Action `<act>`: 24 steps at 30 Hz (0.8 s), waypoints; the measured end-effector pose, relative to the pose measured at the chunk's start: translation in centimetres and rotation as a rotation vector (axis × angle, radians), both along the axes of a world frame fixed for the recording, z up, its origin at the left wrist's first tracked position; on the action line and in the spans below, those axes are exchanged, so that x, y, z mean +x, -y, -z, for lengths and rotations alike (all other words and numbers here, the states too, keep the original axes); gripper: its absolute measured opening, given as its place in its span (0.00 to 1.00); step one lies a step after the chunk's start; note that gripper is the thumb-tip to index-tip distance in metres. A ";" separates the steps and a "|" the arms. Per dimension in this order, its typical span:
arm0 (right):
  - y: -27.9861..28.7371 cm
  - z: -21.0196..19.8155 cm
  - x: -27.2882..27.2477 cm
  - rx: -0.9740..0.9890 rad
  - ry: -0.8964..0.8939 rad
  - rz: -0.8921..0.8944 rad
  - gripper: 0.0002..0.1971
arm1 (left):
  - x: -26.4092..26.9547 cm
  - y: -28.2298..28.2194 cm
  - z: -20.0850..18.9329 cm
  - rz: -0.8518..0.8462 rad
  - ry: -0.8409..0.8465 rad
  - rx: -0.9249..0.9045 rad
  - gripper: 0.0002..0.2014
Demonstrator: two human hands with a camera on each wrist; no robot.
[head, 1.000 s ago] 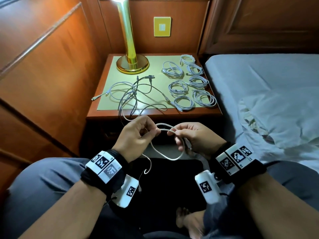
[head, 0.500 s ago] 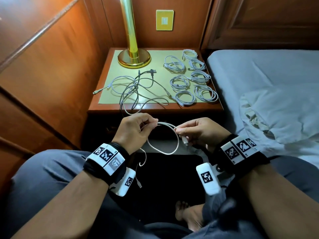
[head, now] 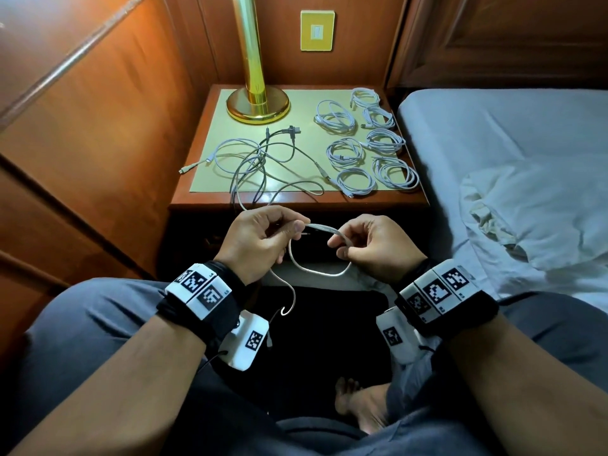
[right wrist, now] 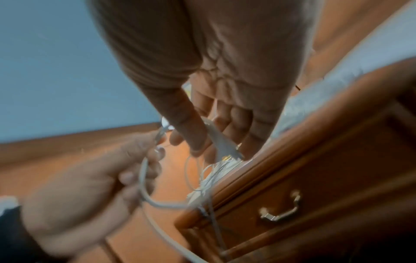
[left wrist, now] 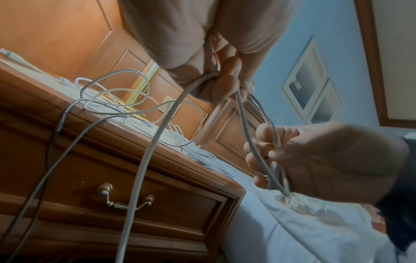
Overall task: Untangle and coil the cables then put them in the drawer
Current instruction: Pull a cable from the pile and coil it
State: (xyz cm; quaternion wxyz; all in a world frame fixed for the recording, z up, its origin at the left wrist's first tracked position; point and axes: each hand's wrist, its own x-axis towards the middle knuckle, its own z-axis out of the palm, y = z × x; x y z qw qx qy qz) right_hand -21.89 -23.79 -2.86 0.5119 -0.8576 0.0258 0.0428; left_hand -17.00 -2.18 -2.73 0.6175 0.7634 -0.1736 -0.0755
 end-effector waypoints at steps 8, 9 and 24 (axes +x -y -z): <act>-1.0 -0.6 -0.1 0.670 -0.319 -0.061 0.19 | -0.1 0.0 0.2 0.048 0.228 0.125 0.05; -0.9 -0.6 -0.1 0.678 -0.340 -0.058 0.20 | -0.1 -0.1 0.2 0.042 0.228 0.115 0.05; -0.7 -0.6 -1.1 0.669 -0.145 -0.252 0.15 | 0.3 -0.4 -0.6 0.027 -0.277 -0.417 0.06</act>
